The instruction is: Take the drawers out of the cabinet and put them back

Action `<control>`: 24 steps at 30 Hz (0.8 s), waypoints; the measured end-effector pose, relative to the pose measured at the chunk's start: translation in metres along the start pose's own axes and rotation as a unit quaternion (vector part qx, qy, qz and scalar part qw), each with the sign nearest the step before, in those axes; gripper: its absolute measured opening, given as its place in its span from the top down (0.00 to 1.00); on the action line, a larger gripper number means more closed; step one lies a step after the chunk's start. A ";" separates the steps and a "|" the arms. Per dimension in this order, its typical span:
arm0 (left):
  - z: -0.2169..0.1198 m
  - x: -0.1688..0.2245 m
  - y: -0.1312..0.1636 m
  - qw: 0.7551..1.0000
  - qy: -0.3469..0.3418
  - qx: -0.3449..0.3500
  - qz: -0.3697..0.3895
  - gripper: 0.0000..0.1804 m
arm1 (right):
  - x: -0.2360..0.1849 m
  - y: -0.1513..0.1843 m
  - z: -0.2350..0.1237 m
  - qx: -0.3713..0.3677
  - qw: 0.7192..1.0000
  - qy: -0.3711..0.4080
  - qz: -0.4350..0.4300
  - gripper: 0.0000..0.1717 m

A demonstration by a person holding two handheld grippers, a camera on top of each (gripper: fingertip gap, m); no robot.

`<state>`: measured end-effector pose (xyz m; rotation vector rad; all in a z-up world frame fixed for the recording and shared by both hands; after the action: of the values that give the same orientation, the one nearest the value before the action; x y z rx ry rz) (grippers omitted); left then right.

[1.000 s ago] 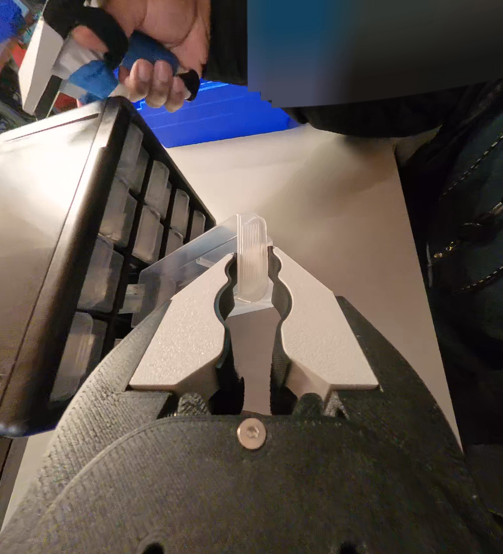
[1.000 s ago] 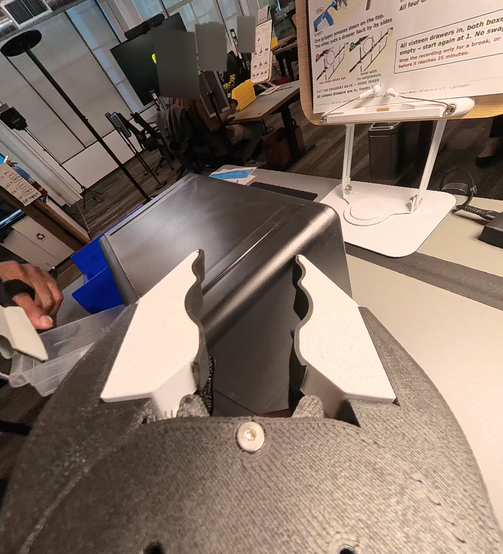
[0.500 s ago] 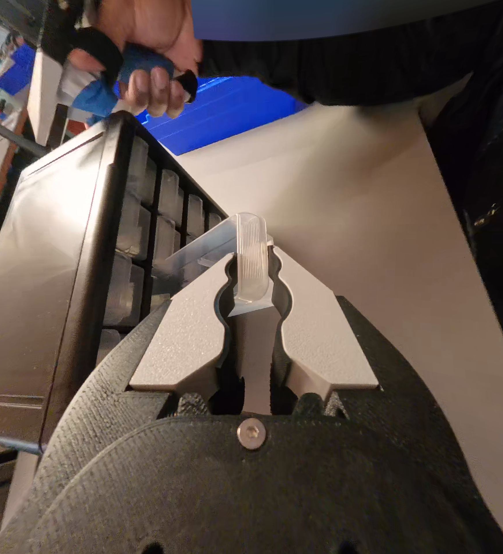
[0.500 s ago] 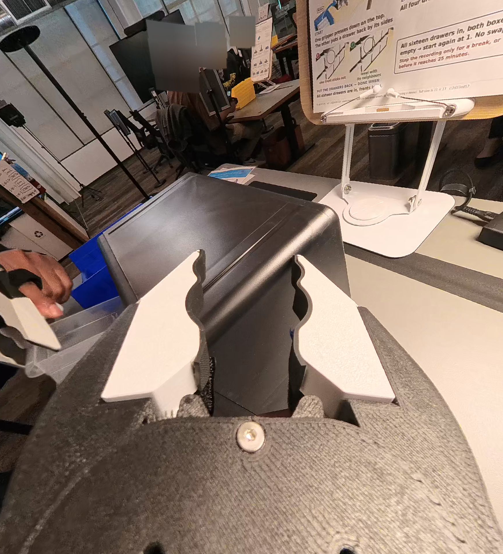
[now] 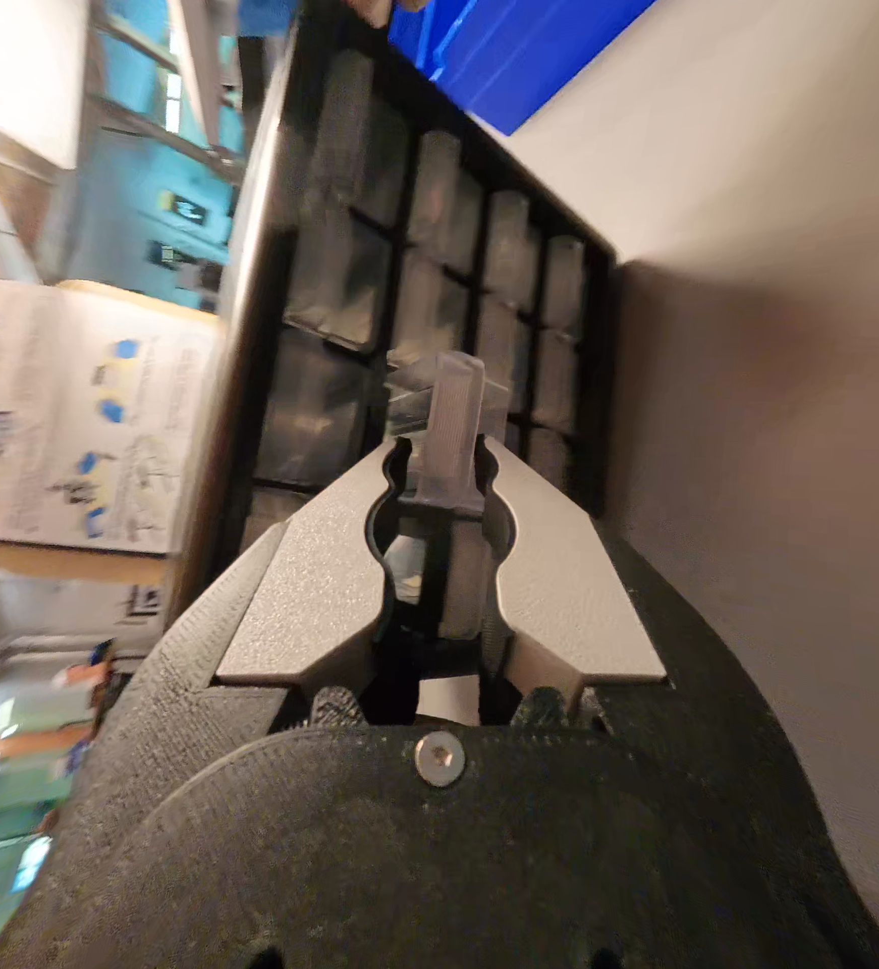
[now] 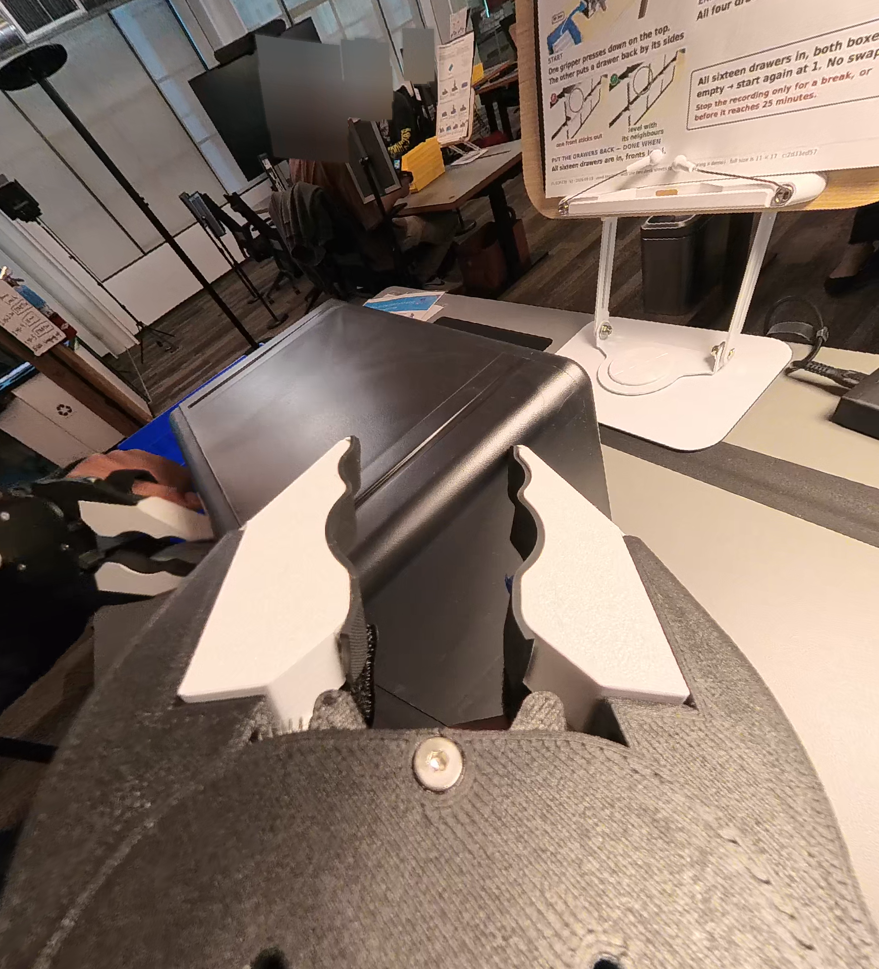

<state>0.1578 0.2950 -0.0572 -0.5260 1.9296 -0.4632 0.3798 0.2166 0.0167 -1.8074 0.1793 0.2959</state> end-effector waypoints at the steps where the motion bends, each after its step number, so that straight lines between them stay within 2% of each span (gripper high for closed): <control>1: -0.001 -0.003 0.000 1.000 -0.023 0.001 0.006 0.83 | 0.000 0.000 0.000 0.000 1.000 0.000 0.000 0.66; 4: -0.007 0.006 -0.006 0.999 -0.025 0.015 -0.020 0.79 | 0.001 0.000 0.000 0.000 1.000 0.000 0.000 0.66; 9: -0.011 0.038 -0.013 0.996 0.039 0.031 -0.070 0.88 | 0.004 0.001 0.001 -0.002 1.000 0.005 0.001 0.66; 13: 0.012 0.026 0.007 0.995 -0.002 -0.018 -0.100 0.91 | 0.006 0.004 0.003 -0.006 1.000 0.009 0.004 0.66; 18: 0.033 0.008 0.019 0.982 -0.056 -0.024 -0.177 0.90 | 0.006 0.005 0.002 -0.007 1.000 0.010 0.002 0.66; 21: 0.033 0.014 0.014 0.983 -0.047 -0.011 -0.178 0.85 | 0.006 0.005 0.003 -0.008 1.000 0.009 0.002 0.66; 24: 0.017 0.019 0.008 0.983 -0.035 -0.005 -0.181 0.84 | 0.007 0.006 0.003 -0.010 1.000 0.008 0.003 0.66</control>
<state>0.1656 0.2901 -0.0822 -0.8947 1.7735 -0.6562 0.3849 0.2187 0.0085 -1.8287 0.1930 0.2886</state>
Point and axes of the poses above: each gripper's, where its closed fingertips meet, z out along the fingers, y out of its underside, x = y × z across the jaws, the point moved 4 cm from there along -z, back along the fingers, and after that the axes turned 5 degrees about -z, right-handed, at the moved point
